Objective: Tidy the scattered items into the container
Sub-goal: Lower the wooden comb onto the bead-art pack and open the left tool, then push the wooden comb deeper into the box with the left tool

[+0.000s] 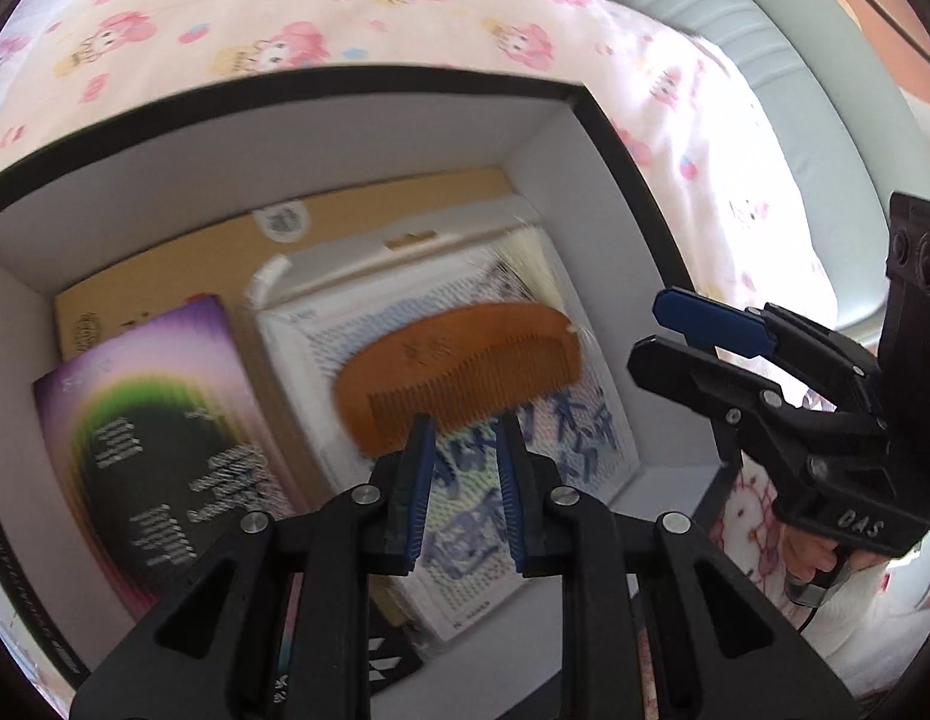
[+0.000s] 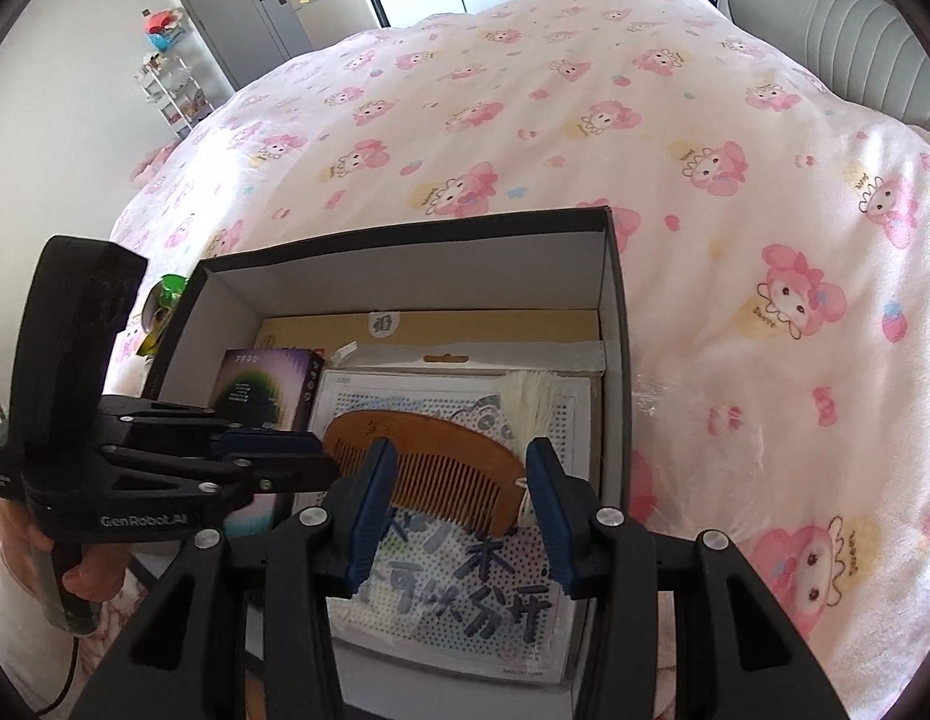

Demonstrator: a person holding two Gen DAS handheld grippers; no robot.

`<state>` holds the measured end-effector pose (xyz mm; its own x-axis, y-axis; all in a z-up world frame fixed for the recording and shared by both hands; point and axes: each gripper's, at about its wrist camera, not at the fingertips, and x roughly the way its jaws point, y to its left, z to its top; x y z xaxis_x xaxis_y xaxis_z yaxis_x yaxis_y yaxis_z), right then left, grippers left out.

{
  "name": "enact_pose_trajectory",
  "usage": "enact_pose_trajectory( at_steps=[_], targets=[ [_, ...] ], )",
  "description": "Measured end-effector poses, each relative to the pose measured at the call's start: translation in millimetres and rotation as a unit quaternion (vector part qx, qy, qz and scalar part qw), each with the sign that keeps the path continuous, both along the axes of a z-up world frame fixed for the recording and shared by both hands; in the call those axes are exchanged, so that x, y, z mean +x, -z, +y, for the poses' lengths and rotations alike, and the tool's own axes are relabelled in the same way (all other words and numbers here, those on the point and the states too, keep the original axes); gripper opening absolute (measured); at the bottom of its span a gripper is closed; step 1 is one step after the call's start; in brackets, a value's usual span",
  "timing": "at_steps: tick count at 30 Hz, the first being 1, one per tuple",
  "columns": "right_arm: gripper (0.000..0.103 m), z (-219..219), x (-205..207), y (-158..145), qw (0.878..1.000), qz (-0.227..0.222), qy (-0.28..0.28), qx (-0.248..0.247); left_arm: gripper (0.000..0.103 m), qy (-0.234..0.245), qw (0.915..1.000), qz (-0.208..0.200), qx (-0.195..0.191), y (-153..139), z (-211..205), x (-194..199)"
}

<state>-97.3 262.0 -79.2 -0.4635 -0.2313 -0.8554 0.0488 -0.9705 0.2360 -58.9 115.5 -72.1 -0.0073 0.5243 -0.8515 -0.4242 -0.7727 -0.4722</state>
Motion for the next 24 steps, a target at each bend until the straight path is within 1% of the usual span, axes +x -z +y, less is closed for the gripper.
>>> enact_pose_trajectory(
  at_steps=[2, 4, 6, 12, 17, 20, 24],
  targets=[
    [0.041, -7, 7, -1, 1.0, -0.001, -0.003, 0.015, 0.02, 0.012, 0.9999, -0.004, -0.01, 4, 4, 5],
    [0.041, -15, 12, 2, 0.999, -0.005, -0.011, 0.037, 0.02, 0.008, 0.9997, -0.006, -0.023, 8, 3, 6],
    [0.041, -21, 12, 6, 0.999, -0.018, -0.022, 0.047, 0.02, -0.004, 0.9994, -0.011, -0.032, 11, -2, 4],
    [0.041, -39, 2, 21, 0.995, -0.055, -0.07, 0.048, 0.02, -0.03, 0.999, -0.014, -0.031, 11, -21, -1],
    [0.041, -40, -15, 35, 0.992, -0.091, -0.079, 0.048, 0.02, -0.034, 0.9989, -0.016, -0.029, 13, -29, -1],
    [0.041, -41, -20, 40, 0.99, -0.101, -0.083, 0.05, 0.02, -0.032, 0.9989, -0.018, -0.03, 14, -31, 0],
    [0.041, -35, -23, 46, 0.991, -0.105, -0.065, 0.05, 0.021, -0.032, 0.9988, -0.022, -0.03, 17, -36, 1]
  ],
)
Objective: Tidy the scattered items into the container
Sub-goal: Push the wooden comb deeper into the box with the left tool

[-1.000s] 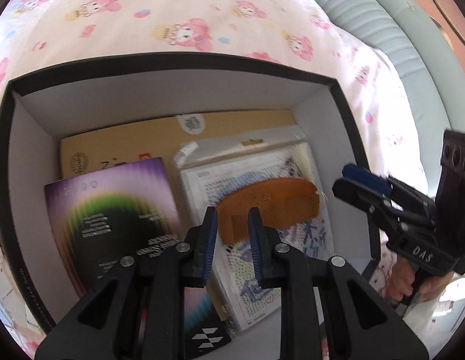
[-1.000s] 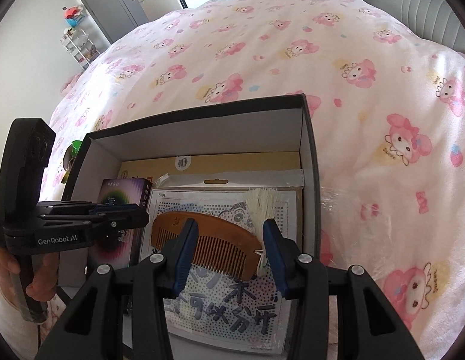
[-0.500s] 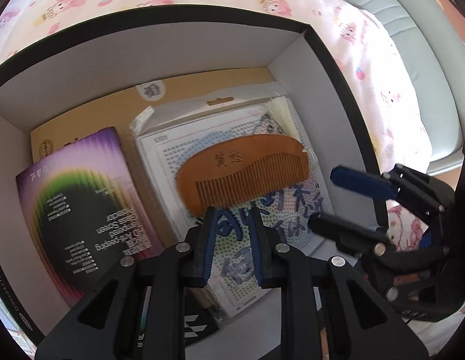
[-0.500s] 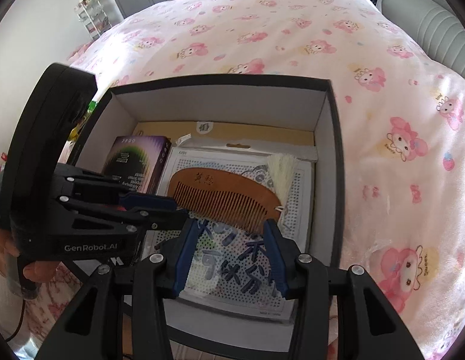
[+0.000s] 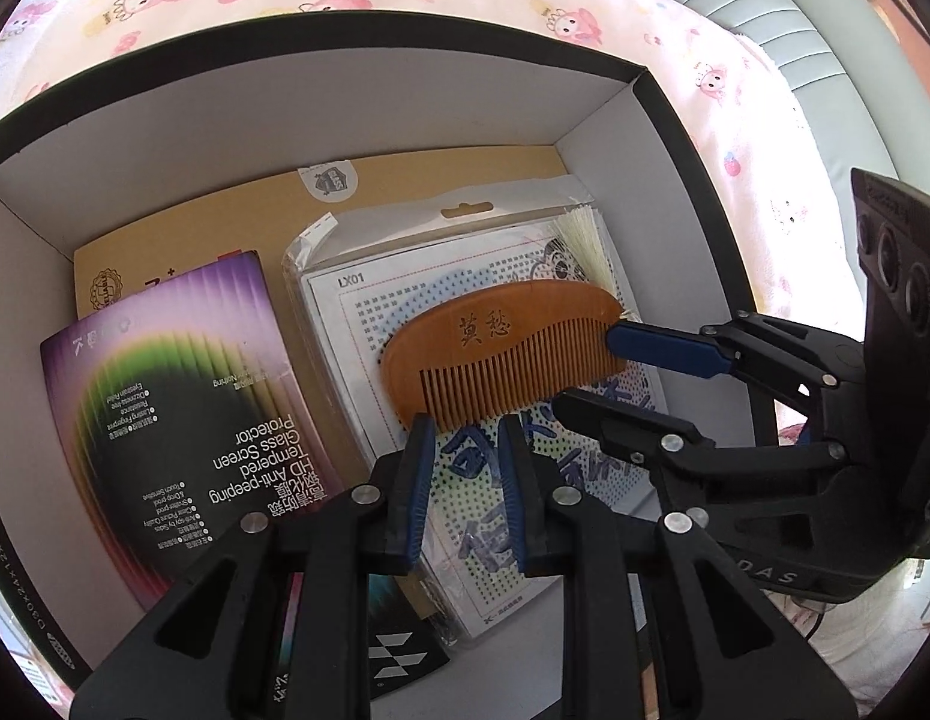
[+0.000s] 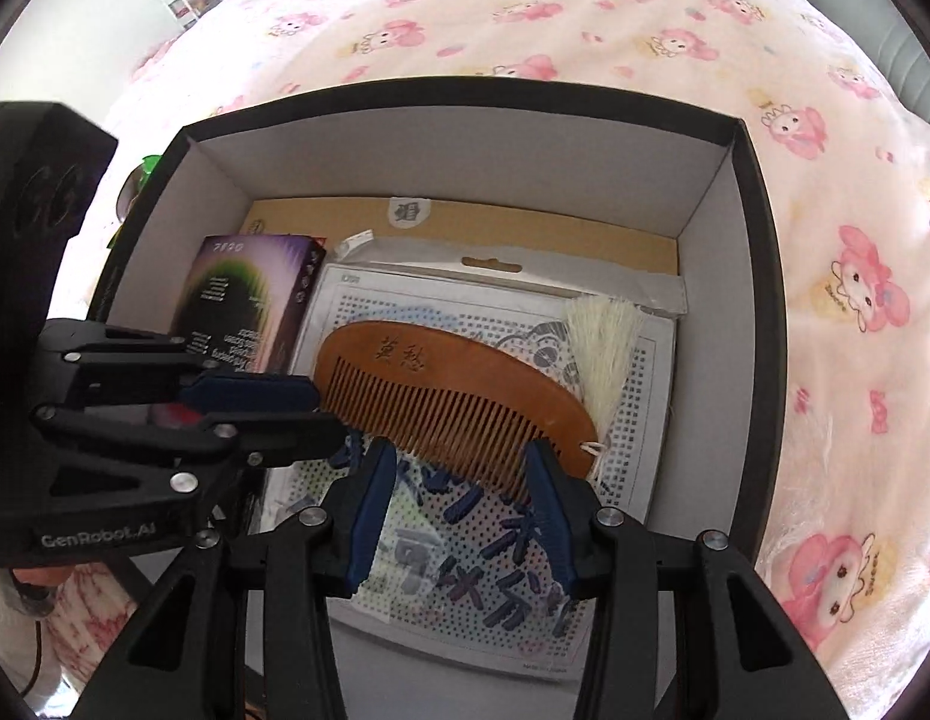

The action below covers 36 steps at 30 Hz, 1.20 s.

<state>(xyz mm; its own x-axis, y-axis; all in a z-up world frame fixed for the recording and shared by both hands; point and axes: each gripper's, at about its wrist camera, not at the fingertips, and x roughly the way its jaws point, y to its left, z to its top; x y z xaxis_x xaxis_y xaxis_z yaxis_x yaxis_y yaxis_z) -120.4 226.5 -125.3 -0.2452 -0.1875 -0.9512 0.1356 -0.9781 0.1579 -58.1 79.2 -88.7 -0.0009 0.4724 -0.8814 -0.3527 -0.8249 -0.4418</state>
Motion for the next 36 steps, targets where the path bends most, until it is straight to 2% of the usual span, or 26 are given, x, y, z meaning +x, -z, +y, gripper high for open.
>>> enact_pose_trajectory(
  at_steps=[4, 7, 14, 20, 24, 29, 36],
  targets=[
    [0.041, -2, -3, 3, 1.0, -0.007, -0.009, 0.012, 0.02, -0.002, 0.9999, -0.012, 0.005, 3, -2, -4],
    [0.041, -2, -12, 4, 1.0, -0.013, -0.013, 0.02, 0.021, -0.012, 0.9999, 0.0, 0.0, 0, -9, -7],
    [0.041, 9, -20, -2, 1.0, 0.009, 0.021, -0.015, 0.021, -0.037, 0.9992, 0.016, 0.0, -4, -33, -8],
    [0.041, 16, -5, -16, 0.998, 0.02, 0.019, -0.049, 0.021, 0.002, 0.9999, 0.011, 0.01, -7, -31, 5],
    [0.041, 27, 12, -31, 0.996, 0.048, 0.033, -0.074, 0.021, 0.026, 0.9996, 0.006, 0.002, -4, -28, 13],
    [0.041, 40, 21, -55, 0.991, 0.111, 0.068, -0.04, 0.021, 0.032, 0.9992, -0.001, -0.022, 2, -22, 12],
    [0.041, 63, 16, -58, 0.985, 0.126, 0.107, -0.053, 0.021, 0.036, 0.9987, 0.001, -0.037, 0, -13, 0]
  ],
)
